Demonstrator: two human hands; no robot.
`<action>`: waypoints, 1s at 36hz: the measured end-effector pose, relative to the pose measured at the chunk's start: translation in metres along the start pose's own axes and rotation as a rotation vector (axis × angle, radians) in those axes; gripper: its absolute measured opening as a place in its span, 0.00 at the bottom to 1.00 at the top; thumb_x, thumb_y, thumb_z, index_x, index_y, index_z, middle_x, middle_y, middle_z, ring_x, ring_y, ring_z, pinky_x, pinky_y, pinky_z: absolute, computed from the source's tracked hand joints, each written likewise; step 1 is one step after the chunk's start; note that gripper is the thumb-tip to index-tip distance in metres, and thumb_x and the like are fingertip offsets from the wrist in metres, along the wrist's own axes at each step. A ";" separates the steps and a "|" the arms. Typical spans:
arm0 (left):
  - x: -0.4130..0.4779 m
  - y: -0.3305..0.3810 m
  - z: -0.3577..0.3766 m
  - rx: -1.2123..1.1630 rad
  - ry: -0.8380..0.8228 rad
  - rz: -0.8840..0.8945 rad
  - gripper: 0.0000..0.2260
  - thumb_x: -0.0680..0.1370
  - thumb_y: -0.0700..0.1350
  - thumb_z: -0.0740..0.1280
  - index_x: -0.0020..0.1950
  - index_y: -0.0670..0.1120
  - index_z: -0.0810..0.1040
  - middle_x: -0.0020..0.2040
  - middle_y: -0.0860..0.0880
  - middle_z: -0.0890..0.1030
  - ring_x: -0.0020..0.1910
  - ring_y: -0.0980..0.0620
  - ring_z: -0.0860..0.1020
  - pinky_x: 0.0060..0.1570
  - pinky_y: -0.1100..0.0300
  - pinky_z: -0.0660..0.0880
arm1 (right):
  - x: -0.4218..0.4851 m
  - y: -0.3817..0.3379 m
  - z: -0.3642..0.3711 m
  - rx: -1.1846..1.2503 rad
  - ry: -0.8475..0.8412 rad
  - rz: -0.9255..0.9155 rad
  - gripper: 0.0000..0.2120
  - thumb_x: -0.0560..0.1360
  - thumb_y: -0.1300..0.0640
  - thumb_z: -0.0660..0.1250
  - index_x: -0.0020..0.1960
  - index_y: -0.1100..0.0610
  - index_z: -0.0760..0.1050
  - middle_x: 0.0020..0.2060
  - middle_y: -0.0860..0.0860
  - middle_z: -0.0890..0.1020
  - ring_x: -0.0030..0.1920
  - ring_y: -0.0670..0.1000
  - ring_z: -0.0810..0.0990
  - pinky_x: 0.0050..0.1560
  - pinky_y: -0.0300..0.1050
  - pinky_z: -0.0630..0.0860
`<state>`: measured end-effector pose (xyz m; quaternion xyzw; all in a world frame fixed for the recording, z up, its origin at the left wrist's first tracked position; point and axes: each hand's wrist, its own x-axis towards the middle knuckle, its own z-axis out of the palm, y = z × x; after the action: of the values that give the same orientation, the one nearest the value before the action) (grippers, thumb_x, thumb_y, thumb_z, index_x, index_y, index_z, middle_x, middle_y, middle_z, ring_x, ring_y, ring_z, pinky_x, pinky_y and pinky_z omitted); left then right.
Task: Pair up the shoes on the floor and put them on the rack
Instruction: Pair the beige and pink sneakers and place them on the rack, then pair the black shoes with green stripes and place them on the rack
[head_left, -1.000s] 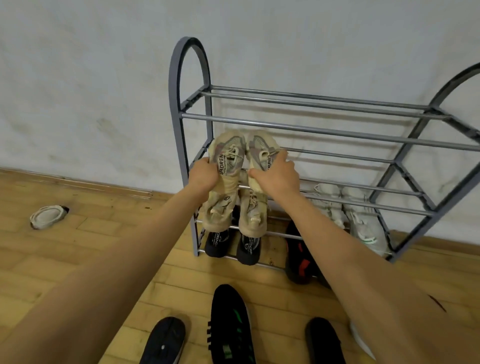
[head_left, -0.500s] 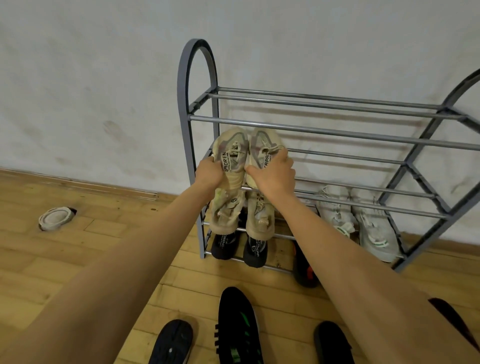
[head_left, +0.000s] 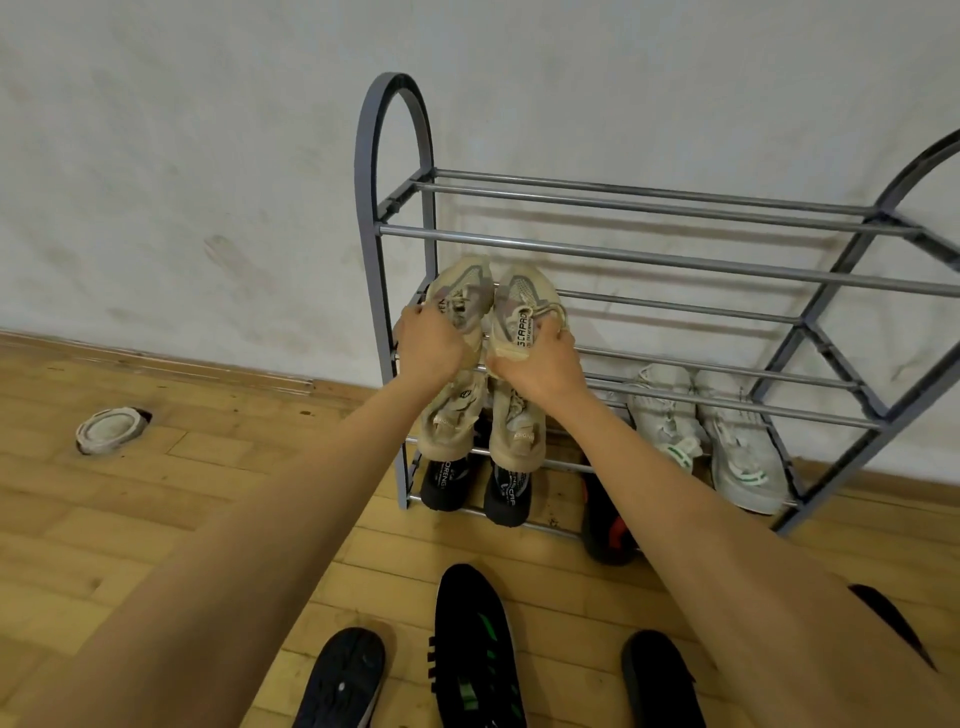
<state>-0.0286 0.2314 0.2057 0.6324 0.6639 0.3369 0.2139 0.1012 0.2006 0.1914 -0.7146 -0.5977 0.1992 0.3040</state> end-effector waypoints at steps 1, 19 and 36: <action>-0.006 -0.002 0.001 0.006 0.015 0.050 0.18 0.79 0.37 0.55 0.70 0.39 0.68 0.65 0.36 0.70 0.65 0.37 0.68 0.65 0.48 0.67 | -0.001 0.001 -0.001 -0.009 -0.002 -0.014 0.41 0.70 0.45 0.72 0.72 0.62 0.55 0.67 0.63 0.64 0.66 0.63 0.66 0.64 0.53 0.69; -0.088 -0.029 0.014 0.346 0.103 0.355 0.25 0.76 0.37 0.60 0.72 0.42 0.62 0.71 0.39 0.61 0.73 0.39 0.56 0.72 0.49 0.54 | -0.056 0.023 -0.014 -0.242 0.212 -0.294 0.24 0.74 0.55 0.65 0.68 0.59 0.65 0.63 0.58 0.71 0.63 0.58 0.68 0.63 0.51 0.68; -0.244 -0.154 0.093 0.378 -0.439 0.045 0.22 0.77 0.44 0.64 0.70 0.44 0.64 0.64 0.41 0.66 0.64 0.41 0.65 0.64 0.51 0.66 | -0.216 0.183 0.064 -0.466 -0.321 -0.287 0.14 0.76 0.55 0.61 0.61 0.57 0.67 0.57 0.53 0.70 0.57 0.54 0.71 0.47 0.44 0.69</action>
<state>-0.0432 0.0117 -0.0028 0.7334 0.6385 0.0669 0.2236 0.1491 -0.0160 0.0040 -0.6329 -0.7623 0.1222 0.0587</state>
